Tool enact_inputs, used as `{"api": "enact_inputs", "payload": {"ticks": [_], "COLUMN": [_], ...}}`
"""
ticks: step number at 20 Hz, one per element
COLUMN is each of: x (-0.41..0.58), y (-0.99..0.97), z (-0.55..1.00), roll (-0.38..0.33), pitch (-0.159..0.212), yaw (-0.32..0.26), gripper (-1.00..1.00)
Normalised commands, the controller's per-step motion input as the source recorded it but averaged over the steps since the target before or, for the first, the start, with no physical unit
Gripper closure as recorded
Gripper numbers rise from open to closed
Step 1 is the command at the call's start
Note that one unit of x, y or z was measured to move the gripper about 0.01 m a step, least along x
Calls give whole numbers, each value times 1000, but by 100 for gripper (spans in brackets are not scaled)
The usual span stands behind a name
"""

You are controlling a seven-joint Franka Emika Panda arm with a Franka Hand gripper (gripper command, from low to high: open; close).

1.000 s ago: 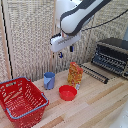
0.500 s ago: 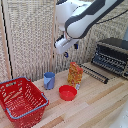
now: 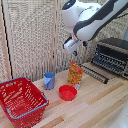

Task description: Kindly position your hand close to the oven tray's handle. Softly yet firmly grasp the handle using your hand. Slowly and with caution, draw the tray out until it is fully stretched out.

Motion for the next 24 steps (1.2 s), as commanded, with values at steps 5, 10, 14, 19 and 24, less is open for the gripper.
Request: {"api": "enact_inputs", "payload": {"ticks": [5,10,14,19,24], "x": [17,165,271,409,326], "y": [-774,-666,-613,-573,-577], "z": [-93,-206,-268,-287,-198], "roll": [-236,-228,-216,-150,-60], "pitch": [-40,-4,0,11,3], "yaw": [24,40,37,42,34], "gripper": [-100,-100,-100,-100,-100]}}
